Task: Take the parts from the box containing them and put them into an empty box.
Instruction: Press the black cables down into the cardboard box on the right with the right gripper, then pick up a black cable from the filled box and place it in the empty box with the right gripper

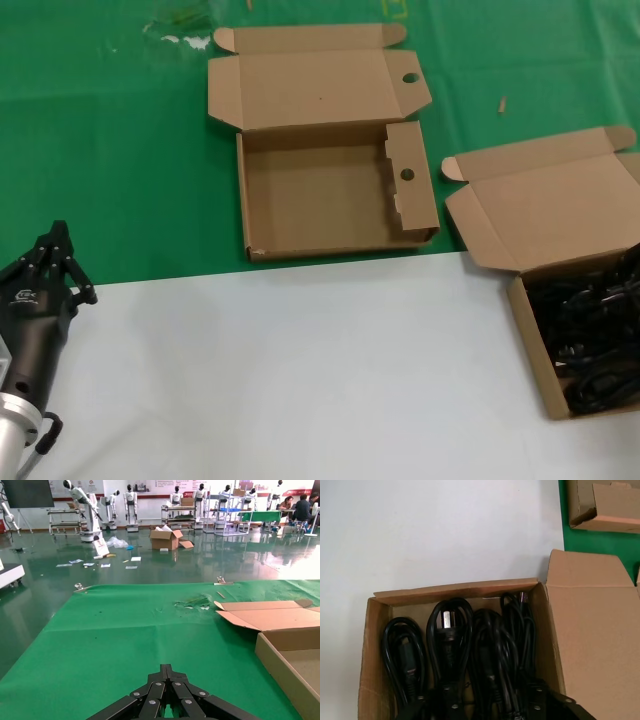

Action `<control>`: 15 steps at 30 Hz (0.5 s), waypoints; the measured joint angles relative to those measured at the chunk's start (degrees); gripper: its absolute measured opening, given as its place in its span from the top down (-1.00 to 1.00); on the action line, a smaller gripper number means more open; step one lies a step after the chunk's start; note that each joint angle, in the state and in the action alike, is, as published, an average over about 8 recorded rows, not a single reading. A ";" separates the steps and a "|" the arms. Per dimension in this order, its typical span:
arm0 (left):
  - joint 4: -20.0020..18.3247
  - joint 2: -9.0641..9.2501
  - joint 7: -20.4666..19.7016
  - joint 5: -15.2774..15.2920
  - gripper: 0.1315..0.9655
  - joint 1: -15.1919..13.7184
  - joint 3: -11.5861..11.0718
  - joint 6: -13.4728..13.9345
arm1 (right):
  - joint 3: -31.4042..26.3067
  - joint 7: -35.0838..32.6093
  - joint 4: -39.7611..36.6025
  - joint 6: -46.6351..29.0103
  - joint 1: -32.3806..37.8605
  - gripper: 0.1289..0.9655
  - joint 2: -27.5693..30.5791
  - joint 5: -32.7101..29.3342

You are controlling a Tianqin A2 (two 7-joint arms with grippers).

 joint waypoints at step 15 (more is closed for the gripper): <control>0.00 0.00 0.00 0.00 0.98 0.00 0.00 0.00 | -0.50 0.28 -0.66 -0.42 1.28 0.68 -0.41 -0.22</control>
